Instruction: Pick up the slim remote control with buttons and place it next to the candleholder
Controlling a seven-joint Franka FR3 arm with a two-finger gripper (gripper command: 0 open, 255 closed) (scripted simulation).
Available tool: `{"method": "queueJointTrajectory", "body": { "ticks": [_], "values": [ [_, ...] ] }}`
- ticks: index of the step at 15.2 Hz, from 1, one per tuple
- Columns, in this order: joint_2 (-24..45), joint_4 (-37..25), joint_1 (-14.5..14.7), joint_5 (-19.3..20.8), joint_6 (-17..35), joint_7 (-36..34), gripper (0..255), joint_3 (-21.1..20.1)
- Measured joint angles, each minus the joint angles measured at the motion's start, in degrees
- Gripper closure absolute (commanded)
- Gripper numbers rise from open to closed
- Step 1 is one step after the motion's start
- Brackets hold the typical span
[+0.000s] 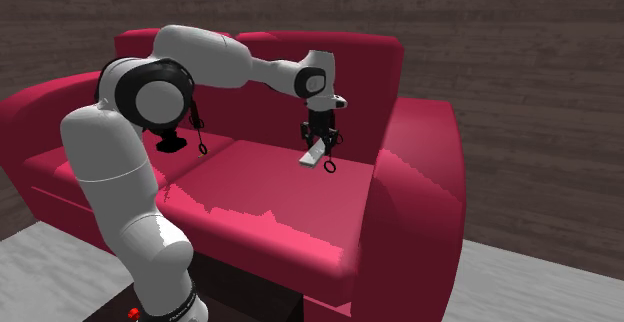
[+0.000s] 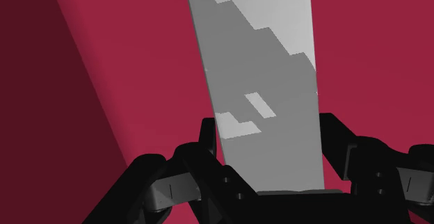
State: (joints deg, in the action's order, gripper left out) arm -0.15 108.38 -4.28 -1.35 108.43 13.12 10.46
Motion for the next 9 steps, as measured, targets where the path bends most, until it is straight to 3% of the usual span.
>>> {"method": "queueJointTrajectory", "body": {
  "ticks": [9],
  "values": [
    [-0.42,-6.27,-0.03,0.12,-6.68,-0.11,255,0.03]
  ]
}}
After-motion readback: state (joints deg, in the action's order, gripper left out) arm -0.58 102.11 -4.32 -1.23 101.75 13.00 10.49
